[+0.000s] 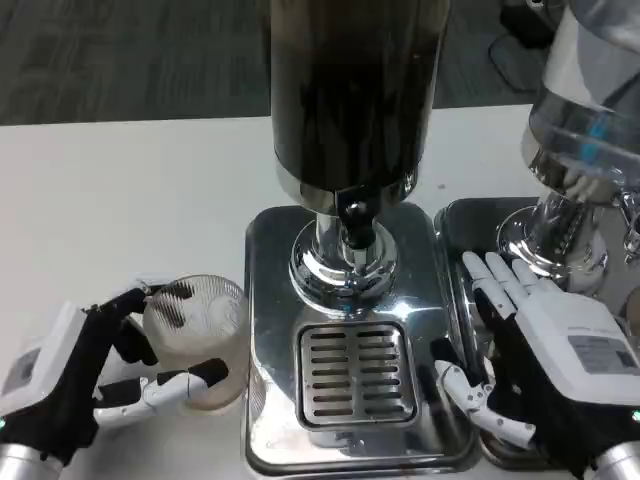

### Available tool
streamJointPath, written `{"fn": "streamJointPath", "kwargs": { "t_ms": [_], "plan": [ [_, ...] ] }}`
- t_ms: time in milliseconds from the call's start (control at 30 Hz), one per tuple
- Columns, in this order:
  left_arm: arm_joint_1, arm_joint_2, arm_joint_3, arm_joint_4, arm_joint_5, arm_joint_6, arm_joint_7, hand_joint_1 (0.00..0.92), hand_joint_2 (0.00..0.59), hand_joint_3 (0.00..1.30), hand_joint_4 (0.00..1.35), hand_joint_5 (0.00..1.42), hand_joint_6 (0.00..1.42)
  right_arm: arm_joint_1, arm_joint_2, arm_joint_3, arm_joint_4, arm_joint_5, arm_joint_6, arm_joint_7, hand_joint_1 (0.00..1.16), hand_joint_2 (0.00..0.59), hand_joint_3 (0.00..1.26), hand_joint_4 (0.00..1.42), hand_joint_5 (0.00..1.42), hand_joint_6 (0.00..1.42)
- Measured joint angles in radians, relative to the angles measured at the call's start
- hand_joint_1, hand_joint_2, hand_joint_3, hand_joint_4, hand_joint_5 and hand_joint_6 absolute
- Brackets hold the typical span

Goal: Grasp the cup under the faucet to collect the drink, then remove the cup.

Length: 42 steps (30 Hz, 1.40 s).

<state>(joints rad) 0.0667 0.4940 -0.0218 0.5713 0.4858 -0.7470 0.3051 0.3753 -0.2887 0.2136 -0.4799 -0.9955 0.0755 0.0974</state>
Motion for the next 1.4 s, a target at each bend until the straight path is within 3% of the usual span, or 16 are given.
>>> {"fn": "streamJointPath", "kwargs": {
  "t_ms": [633, 933, 1400],
  "plan": [
    [0.000, -0.001, 0.000, -0.002, 0.083, 0.000, 0.143, 0.557, 0.173, 0.59, 0.68, 0.90, 0.96, 0.000, 0.004, -0.003, 0.000, -0.003, 0.005, -0.008, 0.23, 0.436, 0.02, 0.00, 0.00, 0.06],
    [-0.042, -0.005, -0.014, -0.023, 0.083, -0.006, 0.143, 0.561, 0.168, 0.59, 0.68, 0.89, 0.97, 0.003, 0.005, -0.005, 0.000, -0.002, 0.008, -0.015, 0.23, 0.437, 0.02, 0.00, 0.00, 0.06],
    [-0.142, -0.002, -0.101, -0.021, 0.082, -0.087, 0.056, 0.541, 0.152, 0.59, 0.68, 0.90, 0.99, 0.013, 0.012, -0.012, -0.004, -0.002, 0.030, -0.033, 0.23, 0.437, 0.02, 0.00, 0.00, 0.06]
  ]
}}
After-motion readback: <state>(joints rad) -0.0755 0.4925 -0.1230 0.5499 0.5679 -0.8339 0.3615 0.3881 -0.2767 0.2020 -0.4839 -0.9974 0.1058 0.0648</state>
